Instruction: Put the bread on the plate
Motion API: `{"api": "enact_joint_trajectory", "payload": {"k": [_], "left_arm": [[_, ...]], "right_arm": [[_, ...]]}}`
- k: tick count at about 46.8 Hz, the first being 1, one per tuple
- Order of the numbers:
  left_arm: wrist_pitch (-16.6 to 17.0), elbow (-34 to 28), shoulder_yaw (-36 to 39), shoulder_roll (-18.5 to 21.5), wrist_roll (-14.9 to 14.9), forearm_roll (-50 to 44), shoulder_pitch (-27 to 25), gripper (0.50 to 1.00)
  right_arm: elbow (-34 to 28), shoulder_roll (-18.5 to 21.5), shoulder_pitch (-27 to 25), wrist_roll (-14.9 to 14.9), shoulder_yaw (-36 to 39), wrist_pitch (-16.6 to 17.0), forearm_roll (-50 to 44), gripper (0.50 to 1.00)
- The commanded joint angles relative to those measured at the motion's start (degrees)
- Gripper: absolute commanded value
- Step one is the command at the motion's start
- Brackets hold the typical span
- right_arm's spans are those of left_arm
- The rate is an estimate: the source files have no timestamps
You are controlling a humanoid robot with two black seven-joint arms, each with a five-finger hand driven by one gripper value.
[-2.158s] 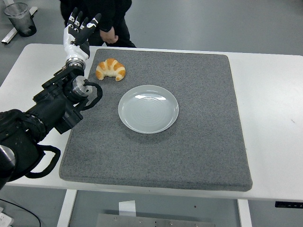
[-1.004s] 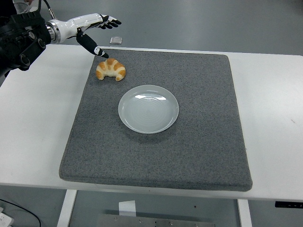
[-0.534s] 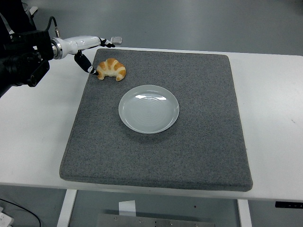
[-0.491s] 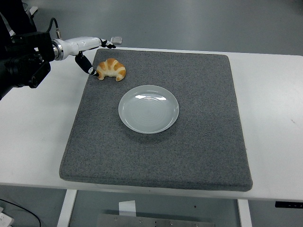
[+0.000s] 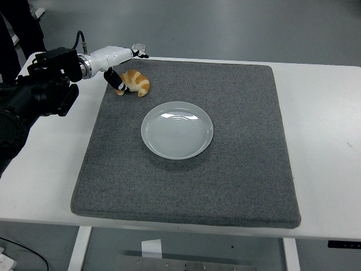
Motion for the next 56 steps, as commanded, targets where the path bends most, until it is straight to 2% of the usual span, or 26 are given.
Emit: {"api": "enact_joint_trajectory", "payload": {"k": [1, 18, 33, 47, 56], "left_arm": [[0.49, 0.15, 0.10, -0.38, 0.01, 0.06, 0.64, 0.969], [4.44, 2.35, 0.10, -1.70, 0.01, 0.06, 3.27, 0.941], [9.10, 3.14, 0.10, -1.78, 0.01, 0.06, 4.59, 0.883], [10.86, 3.14, 0.10, -1.87, -0.01, 0.15, 4.77, 0.840], [11.04, 3.14, 1.76, -3.10, -0.01, 0.15, 6.08, 0.838]], "right_arm": [[0.03, 0.00, 0.00, 0.00, 0.00, 0.00, -0.02, 0.932], [0.03, 0.00, 0.00, 0.00, 0.00, 0.00, 0.07, 0.932], [-0.06, 0.00, 0.00, 0.00, 0.00, 0.00, -0.02, 0.932], [-0.06, 0.00, 0.00, 0.00, 0.00, 0.00, 0.07, 0.932], [0.03, 0.00, 0.00, 0.00, 0.00, 0.00, -0.02, 0.932]]}}
